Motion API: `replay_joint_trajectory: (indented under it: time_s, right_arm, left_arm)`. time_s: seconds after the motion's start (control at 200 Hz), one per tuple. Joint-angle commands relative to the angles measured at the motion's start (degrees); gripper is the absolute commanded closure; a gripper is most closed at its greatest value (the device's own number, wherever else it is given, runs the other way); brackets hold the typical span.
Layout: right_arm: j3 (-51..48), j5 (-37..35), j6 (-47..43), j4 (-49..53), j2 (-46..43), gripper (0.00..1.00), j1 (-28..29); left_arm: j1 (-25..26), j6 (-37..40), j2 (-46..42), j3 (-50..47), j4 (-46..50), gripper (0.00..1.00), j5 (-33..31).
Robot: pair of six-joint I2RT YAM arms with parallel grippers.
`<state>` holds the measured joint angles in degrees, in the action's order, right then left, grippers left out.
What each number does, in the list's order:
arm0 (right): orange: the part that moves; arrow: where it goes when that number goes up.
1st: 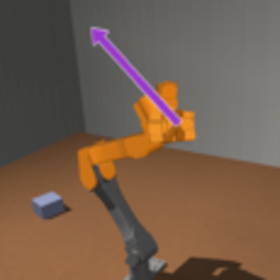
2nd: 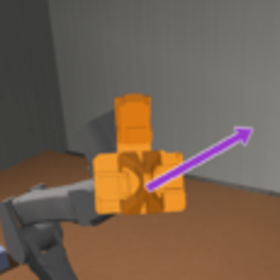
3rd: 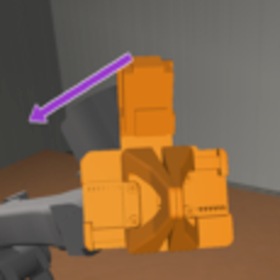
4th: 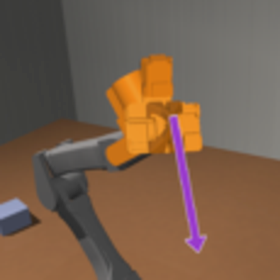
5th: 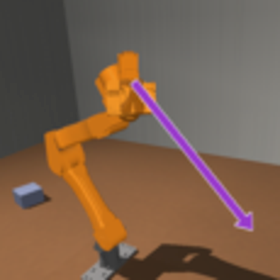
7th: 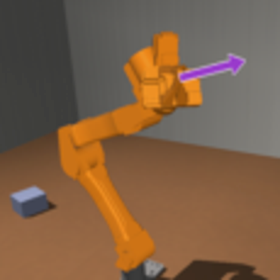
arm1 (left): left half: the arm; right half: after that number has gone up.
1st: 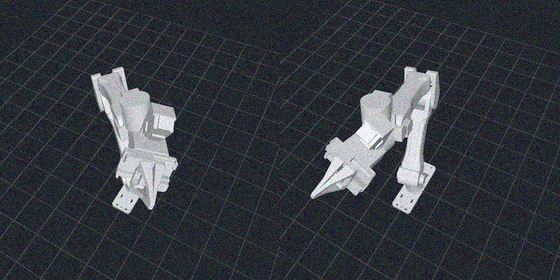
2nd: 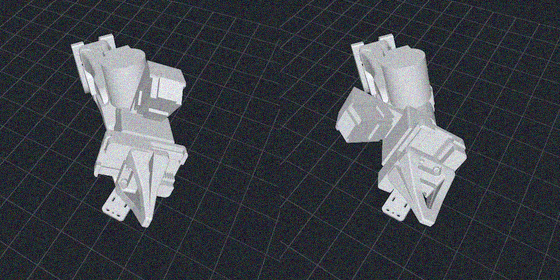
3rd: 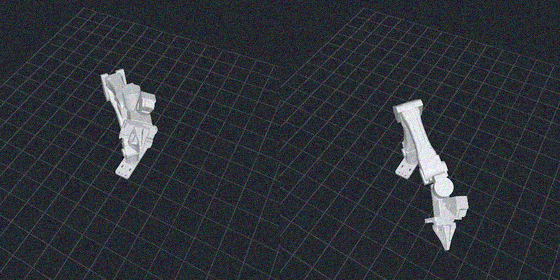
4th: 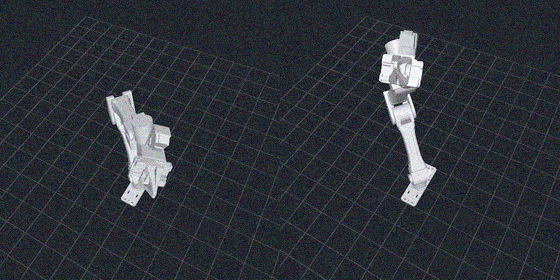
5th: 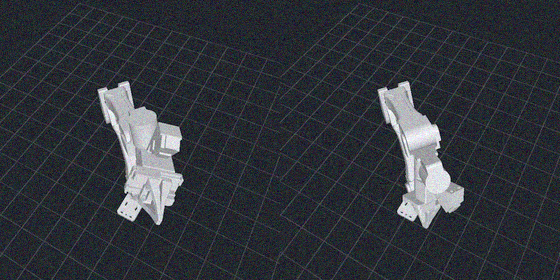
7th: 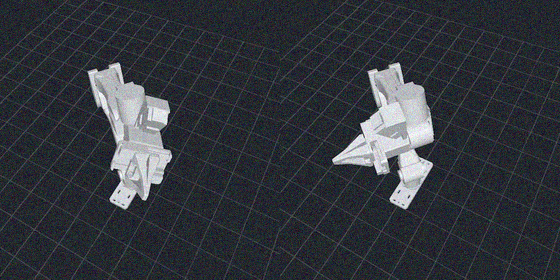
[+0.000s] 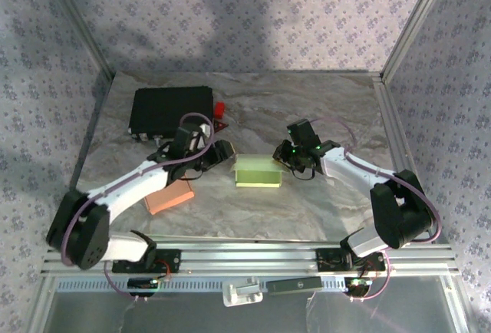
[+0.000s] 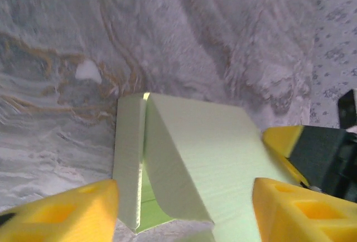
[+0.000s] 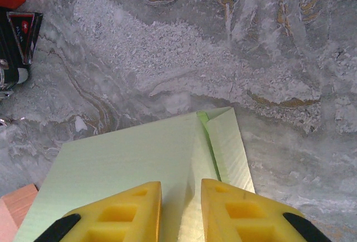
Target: Fold the paper box
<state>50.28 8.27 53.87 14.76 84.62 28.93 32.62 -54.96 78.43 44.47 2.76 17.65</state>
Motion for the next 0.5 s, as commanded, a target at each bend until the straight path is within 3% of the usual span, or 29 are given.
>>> replay_joint_trajectory:
  time_s: [0.0, 0.065, 0.495]
  right_arm:
    - [-0.15, -0.93, -1.44, 1.32, -1.21, 0.74, 0.3]
    - [-0.17, -0.89, -1.74, 1.4, -1.23, 0.74, 0.25]
    - [-2.02, -0.87, -2.3, 0.09, -1.12, 0.78, 0.34]
  left_arm:
    - [0.08, -1.68, 3.61, 1.93, -6.17, 0.48, 6.8]
    - [0.63, -2.25, 5.13, 1.47, -8.27, 0.54, 7.09]
    - [3.28, -1.73, 7.49, -1.14, -10.22, 0.68, 5.14]
